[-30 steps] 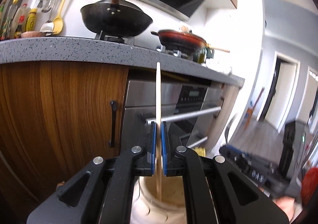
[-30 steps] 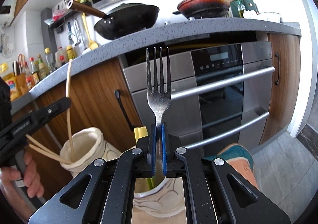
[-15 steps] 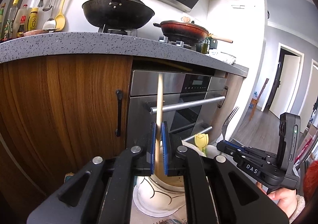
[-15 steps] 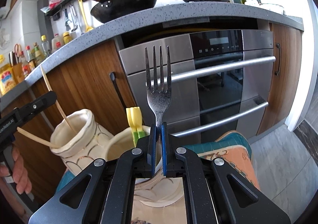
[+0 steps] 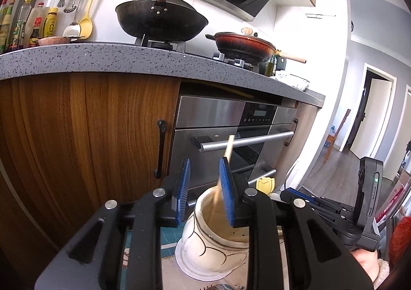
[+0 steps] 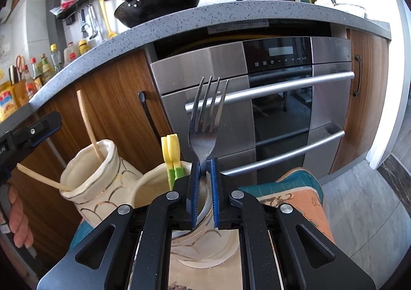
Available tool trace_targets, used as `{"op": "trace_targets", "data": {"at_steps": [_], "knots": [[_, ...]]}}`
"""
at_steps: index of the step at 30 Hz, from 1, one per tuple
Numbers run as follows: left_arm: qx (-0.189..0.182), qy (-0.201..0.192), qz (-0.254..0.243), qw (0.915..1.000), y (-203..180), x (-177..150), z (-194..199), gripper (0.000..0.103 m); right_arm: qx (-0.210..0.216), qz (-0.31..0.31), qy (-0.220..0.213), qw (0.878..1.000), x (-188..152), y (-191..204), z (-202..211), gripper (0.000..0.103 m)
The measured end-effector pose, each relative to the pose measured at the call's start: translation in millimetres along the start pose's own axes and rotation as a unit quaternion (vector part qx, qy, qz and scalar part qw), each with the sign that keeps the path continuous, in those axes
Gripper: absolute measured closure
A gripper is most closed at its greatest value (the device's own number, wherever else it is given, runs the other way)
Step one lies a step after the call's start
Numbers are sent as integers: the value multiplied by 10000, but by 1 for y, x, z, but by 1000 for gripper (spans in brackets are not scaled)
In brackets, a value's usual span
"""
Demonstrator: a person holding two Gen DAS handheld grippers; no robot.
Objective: Organize utensils
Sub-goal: 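Release chopstick into larger pot with left tool while right tool releases fork into smaller pot, then move both tools back over the remaining utensils on the mat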
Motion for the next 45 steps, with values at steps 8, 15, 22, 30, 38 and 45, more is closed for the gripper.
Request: {"op": "trace_targets", "data": {"at_steps": [8, 15, 22, 30, 38, 45], "knots": [[47, -7, 46, 10000, 6, 0, 12, 72, -25, -89, -133, 9999, 5, -2, 8, 80], [318, 58, -101, 9994, 12, -12, 30, 42, 7, -152, -243, 9996, 3, 3, 20, 55], [691, 129, -147, 9974, 25, -26, 50, 15, 31, 26, -246, 9997, -8, 18, 36, 24], [900, 240, -220, 9954, 31, -41, 76, 6, 100, -160, -181, 9997, -31, 24, 49, 14], [1065, 737, -275, 9912, 35, -80, 87, 6, 178, -63, -47, 9998, -52, 41, 53, 9], [1076, 1352, -263, 9846, 36, -128, 81, 6, 224, 28, 80, 9997, -67, 52, 55, 8]]}}
Point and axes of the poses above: each gripper's, at about its wrist camera, not at the fingertips, and z roughly against the way its jaws point, y to its left, x to its top, the point moved 7 cm from there along -z, roughly the way its jaws point, and after that the axes turned 4 degrees about x, right-handed, at the moved point
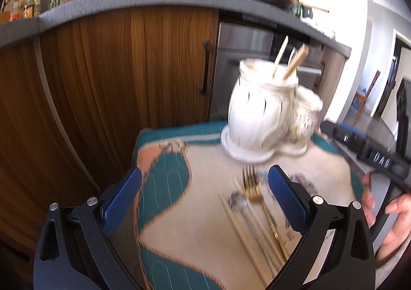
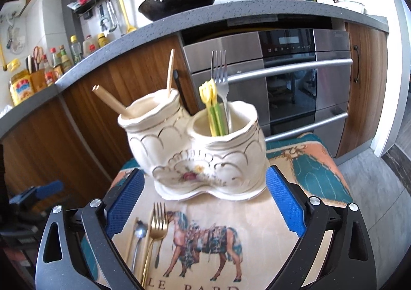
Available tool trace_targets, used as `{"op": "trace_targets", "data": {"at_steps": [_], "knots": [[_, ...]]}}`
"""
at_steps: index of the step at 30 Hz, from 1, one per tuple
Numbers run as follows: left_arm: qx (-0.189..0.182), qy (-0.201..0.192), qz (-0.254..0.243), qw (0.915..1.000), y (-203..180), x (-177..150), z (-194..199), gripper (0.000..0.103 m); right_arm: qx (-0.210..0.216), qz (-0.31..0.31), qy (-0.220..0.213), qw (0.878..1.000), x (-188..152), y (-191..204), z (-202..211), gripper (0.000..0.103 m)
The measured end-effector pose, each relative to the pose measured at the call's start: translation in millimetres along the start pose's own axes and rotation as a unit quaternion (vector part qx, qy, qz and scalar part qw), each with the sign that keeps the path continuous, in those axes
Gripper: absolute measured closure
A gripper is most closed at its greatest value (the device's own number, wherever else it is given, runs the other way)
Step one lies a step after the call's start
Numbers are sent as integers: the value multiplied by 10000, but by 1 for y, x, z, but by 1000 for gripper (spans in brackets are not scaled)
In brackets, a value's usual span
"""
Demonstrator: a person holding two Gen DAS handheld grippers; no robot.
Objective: Organize utensils
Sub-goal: 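Move both tools back over the remaining utensils on the mat, then grasp another wooden chopstick with the left tool while the right tool grasps the gold fork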
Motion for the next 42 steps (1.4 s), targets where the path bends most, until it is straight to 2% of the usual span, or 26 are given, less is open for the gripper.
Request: {"op": "trace_targets", "data": {"at_steps": [6, 12, 15, 21, 23, 24, 26, 29, 31, 32, 33, 34, 38, 42], "knots": [[-37, 508, -25, 9987, -2, -33, -16, 6, -34, 145, 122, 9998, -15, 6, 1, 8], [-61, 777, -189, 9968, -8, -51, -24, 6, -60, 200, 393, 9990, -38, 8, -3, 8], [-61, 944, -325, 9950, -15, -61, -27, 6, -153, 230, 526, 9982, -46, 7, -7, 8], [28, 1289, -791, 9885, -30, -80, -40, 7, -168, 150, 531, 9983, -46, 3, -8, 8], [15, 1330, -908, 9869, -33, -82, -42, 15, -158, 183, 546, 9982, -47, 4, -9, 8], [12, 1383, -966, 9857, -34, -84, -44, 22, -149, 197, 552, 9982, -47, 4, -8, 8], [-55, 1403, -984, 9852, -36, -85, -45, 28, -130, 207, 561, 9981, -47, 5, -9, 8], [-170, 1409, -1046, 9843, -42, -81, -47, 45, -123, 221, 573, 9980, -47, 6, -9, 8], [-252, 1427, -1177, 9824, -48, -80, -48, 63, -114, 240, 592, 9979, -47, 7, -10, 8], [-302, 1449, -1221, 9814, -50, -79, -48, 68, -105, 262, 604, 9978, -48, 8, -10, 8], [-294, 1452, -1268, 9808, -50, -78, -48, 79, -96, 286, 614, 9977, -48, 9, -10, 8], [-266, 1452, -1309, 9804, -49, -78, -48, 86, -86, 312, 625, 9975, -49, 10, -10, 8], [-326, 1493, -1249, 9803, -43, -76, -49, 93, 12, 473, 745, 9961, -53, 18, -12, 8], [-270, 1494, -1250, 9805, -36, -75, -49, 96, 80, 888, 1113, 9898, -67, 33, -22, 10]]}}
Point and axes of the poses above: each gripper's, at about its wrist camera, not at the fingertips, and z roughly against the way its jaws point, y to its left, x to its top, the point moved 7 cm from there along -z, roughly the way its jaws point, and after that the axes turned 4 degrees about x, right-handed, at the moved point
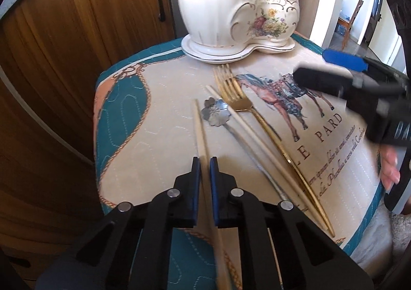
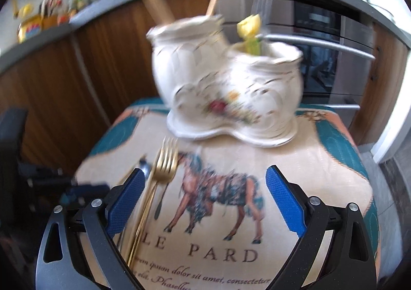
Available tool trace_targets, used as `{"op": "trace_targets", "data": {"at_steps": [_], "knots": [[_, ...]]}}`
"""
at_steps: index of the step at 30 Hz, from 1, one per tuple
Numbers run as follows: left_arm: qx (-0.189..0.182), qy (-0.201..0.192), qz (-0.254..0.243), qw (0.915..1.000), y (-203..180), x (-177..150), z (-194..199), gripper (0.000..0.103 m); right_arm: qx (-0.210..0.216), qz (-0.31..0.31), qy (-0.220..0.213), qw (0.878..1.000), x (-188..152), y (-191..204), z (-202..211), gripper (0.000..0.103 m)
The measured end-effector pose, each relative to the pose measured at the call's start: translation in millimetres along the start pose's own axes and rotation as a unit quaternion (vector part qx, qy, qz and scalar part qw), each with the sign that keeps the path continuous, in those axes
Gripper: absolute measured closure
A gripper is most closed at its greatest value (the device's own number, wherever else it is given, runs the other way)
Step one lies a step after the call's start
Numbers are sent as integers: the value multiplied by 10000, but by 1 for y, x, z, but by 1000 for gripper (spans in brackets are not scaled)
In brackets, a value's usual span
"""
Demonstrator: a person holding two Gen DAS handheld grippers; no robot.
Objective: Organize utensils
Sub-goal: 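Grasp another wooden chopstick with the left tool while the right tool grasps the gold fork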
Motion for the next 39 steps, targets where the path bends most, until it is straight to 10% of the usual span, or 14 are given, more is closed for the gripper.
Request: {"op": "trace_targets", "data": {"at_steps": [15, 39], "knots": [[-143, -86, 196, 9997, 6, -5, 3, 96, 794, 162, 842, 9931, -29, 47, -37, 90], [-94, 185, -65, 9998, -4, -13, 9, 93, 432, 745, 1111, 9901, -44, 23, -12, 92]]}}
Point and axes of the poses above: each gripper's, at about its wrist camera, not at the fingertips, and z roughly against the way its jaws point, y to its left, x to its top, the point moved 7 cm from there along -z, roughly the way its jaws point, and after that the axes turned 4 degrees about x, right-handed, at the moved point
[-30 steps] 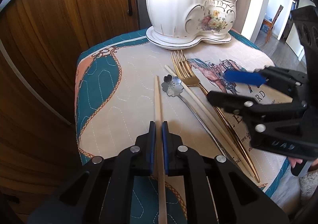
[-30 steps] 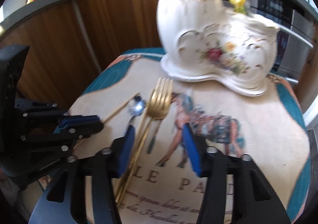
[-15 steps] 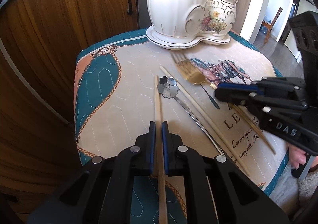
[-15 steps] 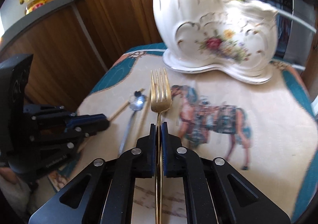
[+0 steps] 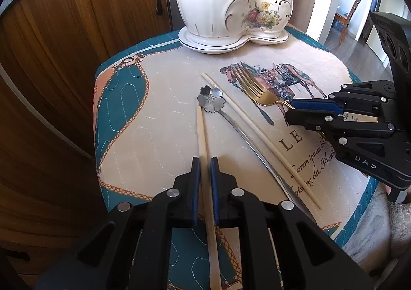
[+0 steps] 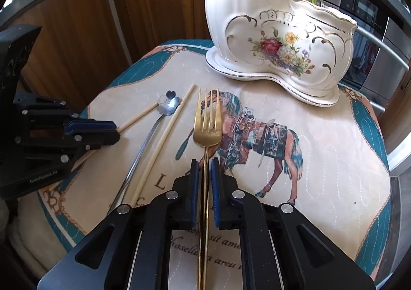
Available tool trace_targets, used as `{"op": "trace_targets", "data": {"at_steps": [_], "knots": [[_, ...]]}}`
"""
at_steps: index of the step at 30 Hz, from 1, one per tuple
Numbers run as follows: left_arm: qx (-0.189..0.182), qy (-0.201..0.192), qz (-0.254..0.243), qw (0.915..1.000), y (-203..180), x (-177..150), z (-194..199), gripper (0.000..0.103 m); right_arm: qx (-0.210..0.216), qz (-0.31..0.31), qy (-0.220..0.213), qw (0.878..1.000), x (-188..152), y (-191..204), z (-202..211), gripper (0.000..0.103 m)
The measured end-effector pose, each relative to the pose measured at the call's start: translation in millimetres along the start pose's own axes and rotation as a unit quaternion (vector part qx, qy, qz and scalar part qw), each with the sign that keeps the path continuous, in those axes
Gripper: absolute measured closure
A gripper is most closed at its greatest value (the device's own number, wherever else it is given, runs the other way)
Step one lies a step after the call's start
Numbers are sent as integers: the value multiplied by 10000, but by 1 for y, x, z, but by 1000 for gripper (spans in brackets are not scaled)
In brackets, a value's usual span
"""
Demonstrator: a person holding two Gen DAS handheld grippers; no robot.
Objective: Organize utensils
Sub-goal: 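Grasp another wooden chopstick with the left tool while the right tool grasps the gold fork, then carry chopstick with left tool to larger pot while right tool carries gold fork to smaller pot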
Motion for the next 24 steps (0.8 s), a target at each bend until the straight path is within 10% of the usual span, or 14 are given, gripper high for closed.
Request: {"op": "trace_targets", "data": {"at_steps": [12, 24], "knots": [[57, -223, 266, 9994, 14, 3, 8, 97, 116, 31, -573, 9983, 11, 2, 29, 96], [-181, -1616, 721, 9841, 35, 42, 68, 97, 210, 105, -2020, 9791, 38, -3, 91, 96]]}}
Point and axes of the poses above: each gripper's, at about its wrist camera, not at the fingertips, and z roughly against the way its jaws point, y to its left, x to its top, the point moved 7 cm from there along -z, roughly the way its jaws point, and after that the axes turned 4 degrees about x, right-handed, at the moved point
